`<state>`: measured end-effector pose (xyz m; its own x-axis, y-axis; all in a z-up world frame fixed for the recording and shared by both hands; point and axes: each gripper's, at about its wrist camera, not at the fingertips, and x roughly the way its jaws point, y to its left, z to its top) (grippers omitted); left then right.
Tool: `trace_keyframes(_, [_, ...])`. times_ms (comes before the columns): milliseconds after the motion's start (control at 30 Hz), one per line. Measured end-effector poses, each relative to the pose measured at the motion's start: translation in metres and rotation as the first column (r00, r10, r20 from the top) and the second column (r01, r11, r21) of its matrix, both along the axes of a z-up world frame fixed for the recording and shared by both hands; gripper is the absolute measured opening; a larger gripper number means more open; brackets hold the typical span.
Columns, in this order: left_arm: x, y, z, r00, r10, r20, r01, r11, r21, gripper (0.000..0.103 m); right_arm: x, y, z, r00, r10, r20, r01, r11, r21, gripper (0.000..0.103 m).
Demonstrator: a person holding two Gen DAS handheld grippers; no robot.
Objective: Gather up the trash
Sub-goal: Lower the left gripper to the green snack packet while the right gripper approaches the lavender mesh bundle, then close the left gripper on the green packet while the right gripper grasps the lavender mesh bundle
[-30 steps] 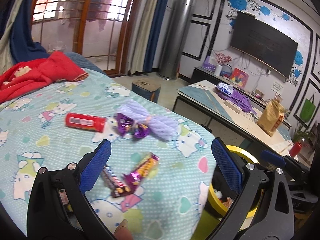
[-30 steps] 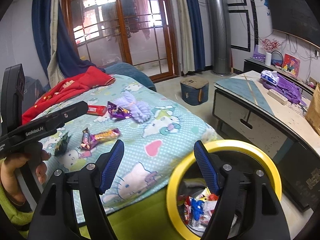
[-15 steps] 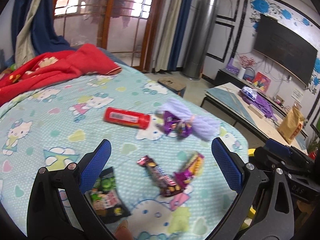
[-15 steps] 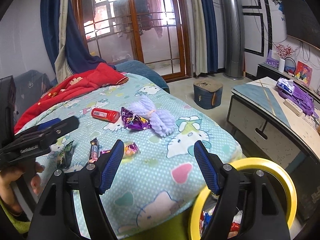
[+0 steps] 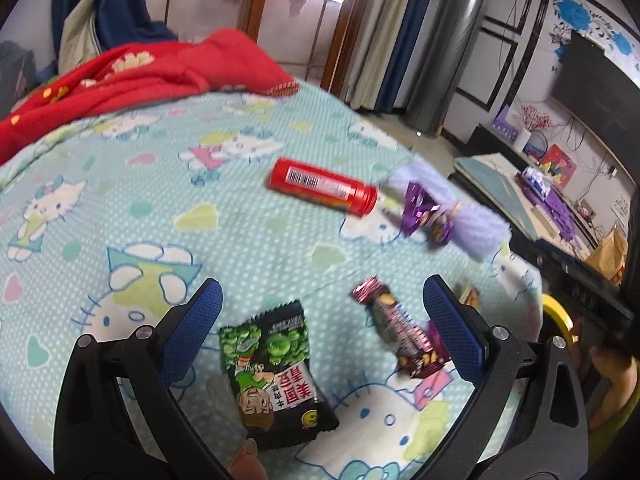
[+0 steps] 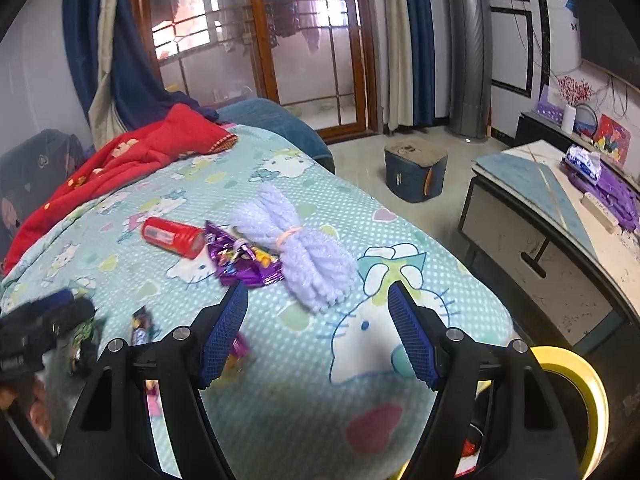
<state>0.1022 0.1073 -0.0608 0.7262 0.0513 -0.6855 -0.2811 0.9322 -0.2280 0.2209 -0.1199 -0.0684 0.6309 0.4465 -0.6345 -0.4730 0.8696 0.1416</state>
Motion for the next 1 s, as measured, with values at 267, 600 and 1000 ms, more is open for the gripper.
trace_keyframes(267, [0.001, 0.003, -0.023, 0.997, 0.025, -0.076, -0.028, 0.999, -0.036, 0.086, 0.031, 0.008, -0.015, 0.997, -0.012, -0.076, 0.013, 1.000, 0.008, 0.070])
trace_keyframes(600, [-0.002, 0.000, -0.023, 0.997, 0.027, -0.074, -0.029, 0.999, -0.026, 0.054, 0.048, 0.015, -0.033, 0.984, -0.030, -0.175, 0.041, 0.998, 0.057, 0.040])
trace_keyframes(1000, [-0.002, -0.002, -0.022, 0.998, -0.013, -0.056, 0.010, 0.998, -0.058, 0.031, 0.023, -0.027, -0.029, 0.981, -0.157, -0.119, 0.170, 0.979, 0.115, 0.029])
